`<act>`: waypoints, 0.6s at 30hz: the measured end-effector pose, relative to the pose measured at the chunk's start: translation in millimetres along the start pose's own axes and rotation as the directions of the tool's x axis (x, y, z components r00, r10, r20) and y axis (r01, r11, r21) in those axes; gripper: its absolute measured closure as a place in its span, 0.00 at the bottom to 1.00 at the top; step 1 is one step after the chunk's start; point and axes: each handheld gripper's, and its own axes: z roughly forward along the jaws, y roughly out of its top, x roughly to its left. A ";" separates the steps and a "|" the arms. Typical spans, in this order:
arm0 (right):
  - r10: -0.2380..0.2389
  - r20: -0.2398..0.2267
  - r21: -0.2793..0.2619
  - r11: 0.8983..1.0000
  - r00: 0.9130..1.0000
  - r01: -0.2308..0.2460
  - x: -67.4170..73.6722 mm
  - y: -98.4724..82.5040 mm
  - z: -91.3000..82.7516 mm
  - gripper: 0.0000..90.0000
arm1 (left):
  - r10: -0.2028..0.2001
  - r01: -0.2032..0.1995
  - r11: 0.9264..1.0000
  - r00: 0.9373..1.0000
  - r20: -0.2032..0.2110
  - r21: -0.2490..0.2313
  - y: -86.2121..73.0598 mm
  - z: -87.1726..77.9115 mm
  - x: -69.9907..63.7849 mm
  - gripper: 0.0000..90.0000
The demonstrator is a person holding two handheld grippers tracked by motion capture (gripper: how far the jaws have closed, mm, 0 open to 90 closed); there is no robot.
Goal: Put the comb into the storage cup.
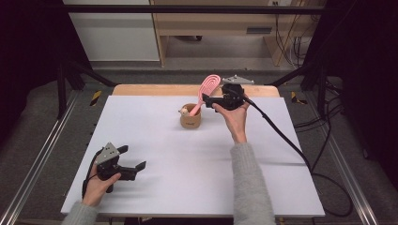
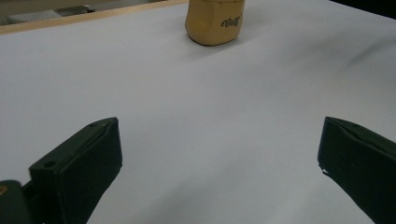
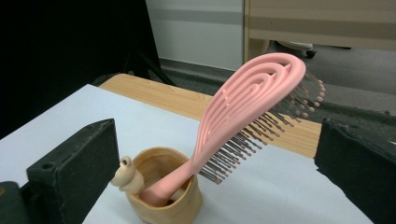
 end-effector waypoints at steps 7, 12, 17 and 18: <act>-0.025 -0.059 -0.014 1.000 0.998 0.024 3.6 -3.0 -19.8 0.01 | -0.002 0.002 1.000 1.000 0.001 0.002 0.0 0.1 0.1 0.00; -0.038 -0.076 -0.018 0.999 0.996 0.037 -2.2 -9.0 -33.6 0.01 | 0.000 0.000 1.000 1.000 0.002 0.002 0.0 0.3 0.1 0.00; -0.053 -0.100 -0.021 0.998 0.994 0.051 -6.7 -13.8 -43.2 0.01 | 0.000 0.000 1.000 1.000 0.003 0.001 0.0 0.6 0.0 0.00; -0.059 -0.106 -0.022 0.998 0.993 0.057 -7.3 -14.9 -45.5 0.01 | 0.000 0.000 1.000 1.000 0.003 0.000 0.0 0.6 -0.1 0.00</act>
